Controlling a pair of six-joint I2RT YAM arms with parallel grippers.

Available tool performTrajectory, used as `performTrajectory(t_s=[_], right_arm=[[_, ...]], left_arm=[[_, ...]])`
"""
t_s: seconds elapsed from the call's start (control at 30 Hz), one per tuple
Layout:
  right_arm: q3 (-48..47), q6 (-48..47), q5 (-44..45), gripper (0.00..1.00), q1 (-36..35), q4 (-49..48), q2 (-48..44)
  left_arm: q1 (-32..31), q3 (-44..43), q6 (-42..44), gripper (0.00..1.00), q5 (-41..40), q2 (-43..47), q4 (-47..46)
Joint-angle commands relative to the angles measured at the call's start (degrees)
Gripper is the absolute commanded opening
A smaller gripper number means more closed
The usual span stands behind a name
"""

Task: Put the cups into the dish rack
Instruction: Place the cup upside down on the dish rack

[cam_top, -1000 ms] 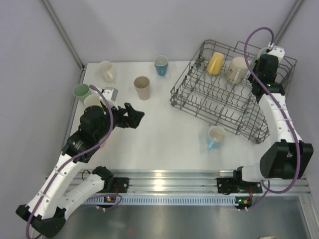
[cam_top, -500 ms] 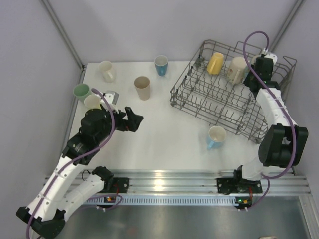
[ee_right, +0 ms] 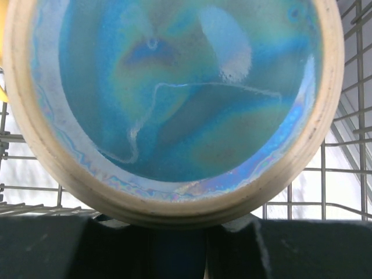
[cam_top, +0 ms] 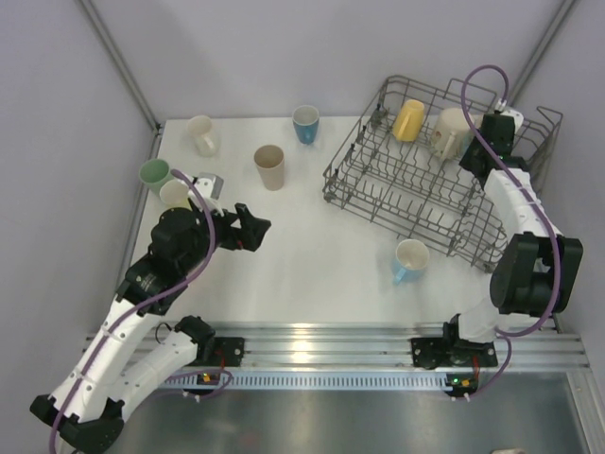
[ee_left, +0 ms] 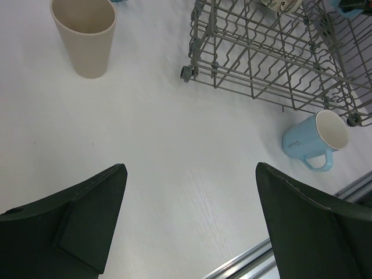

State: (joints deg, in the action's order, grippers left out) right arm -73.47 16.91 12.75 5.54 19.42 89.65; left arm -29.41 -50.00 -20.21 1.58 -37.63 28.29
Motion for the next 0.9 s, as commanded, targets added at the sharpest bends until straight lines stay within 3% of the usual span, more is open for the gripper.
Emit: performTrajectory(t_s=[0.0, 0.33, 0.87], right_arm=[[-2.1, 1.0, 1.6, 0.0, 1.0, -3.6, -1.9], [-3.0, 0.5, 3.4, 0.0, 1.1, 0.4, -0.5], [-6.7, 0.6, -1.4, 0.0, 3.1, 2.3, 6.9]], left_arm=[[0.1, -0.5, -0.1, 0.98, -0.4, 0.5, -0.6], [0.1, -0.7, -0.3, 0.98, -0.3, 1.2, -0.6], [0.1, -2.6, -0.2, 0.98, -0.9, 1.9, 1.1]])
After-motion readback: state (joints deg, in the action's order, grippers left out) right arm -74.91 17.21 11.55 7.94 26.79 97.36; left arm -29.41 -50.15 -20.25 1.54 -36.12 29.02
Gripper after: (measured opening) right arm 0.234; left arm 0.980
